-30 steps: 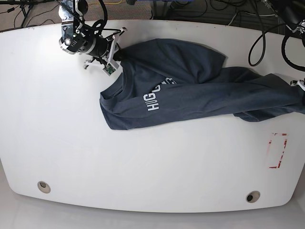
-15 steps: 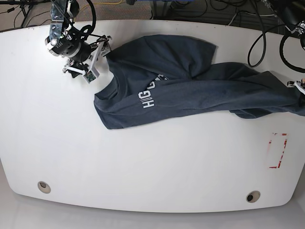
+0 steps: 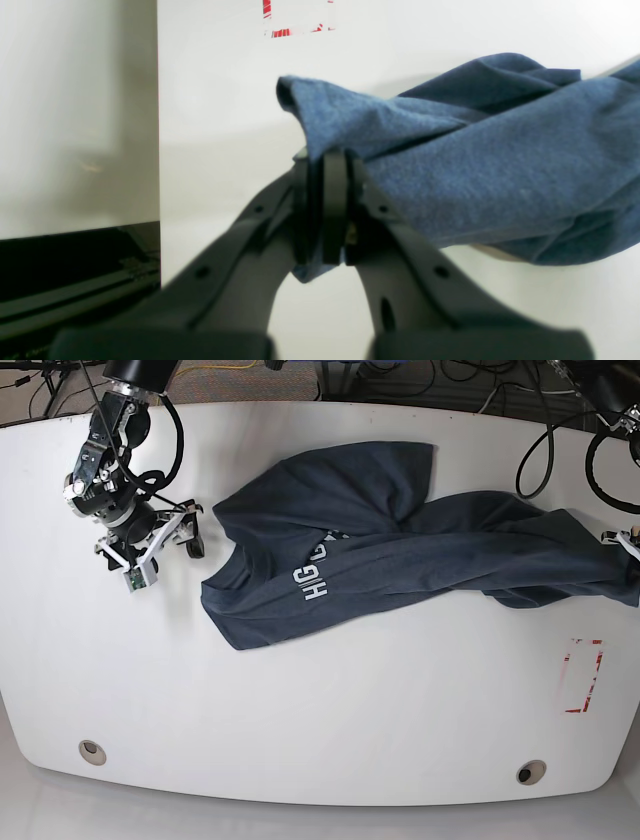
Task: Fold the T-shirt properly
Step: 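Pull the grasped shirt edge with the right gripper away from the left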
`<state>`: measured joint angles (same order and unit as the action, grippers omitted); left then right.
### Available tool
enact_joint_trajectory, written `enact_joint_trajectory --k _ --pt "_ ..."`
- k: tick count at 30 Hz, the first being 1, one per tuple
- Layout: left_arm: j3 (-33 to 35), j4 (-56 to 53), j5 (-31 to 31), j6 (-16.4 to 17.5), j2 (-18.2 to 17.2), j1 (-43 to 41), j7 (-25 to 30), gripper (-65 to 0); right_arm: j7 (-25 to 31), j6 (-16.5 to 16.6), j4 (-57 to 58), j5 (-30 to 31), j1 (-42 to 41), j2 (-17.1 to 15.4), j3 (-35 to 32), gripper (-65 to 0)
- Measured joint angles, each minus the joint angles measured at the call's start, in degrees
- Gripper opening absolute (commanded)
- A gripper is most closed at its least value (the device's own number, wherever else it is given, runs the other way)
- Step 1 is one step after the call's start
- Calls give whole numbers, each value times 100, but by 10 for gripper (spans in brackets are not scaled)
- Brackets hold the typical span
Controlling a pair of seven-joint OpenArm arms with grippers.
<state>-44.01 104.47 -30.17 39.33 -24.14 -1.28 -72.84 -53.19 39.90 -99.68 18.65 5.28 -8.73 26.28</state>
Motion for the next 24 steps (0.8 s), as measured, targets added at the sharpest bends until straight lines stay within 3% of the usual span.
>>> enact_joint_trajectory --k 5,17,24 --pt "-9 0 24 -2 0 -9 0 -650 -2 4 623 348 -455 35 267 -160" --pt "-7 0 37 -2 0 -4 0 -650 28 -22 2317 378 -1690 37 372 -162" --pt "-7 0 37 -2 0 -13 0 -650 498 -22 3228 385 -2184 15 334 -162"
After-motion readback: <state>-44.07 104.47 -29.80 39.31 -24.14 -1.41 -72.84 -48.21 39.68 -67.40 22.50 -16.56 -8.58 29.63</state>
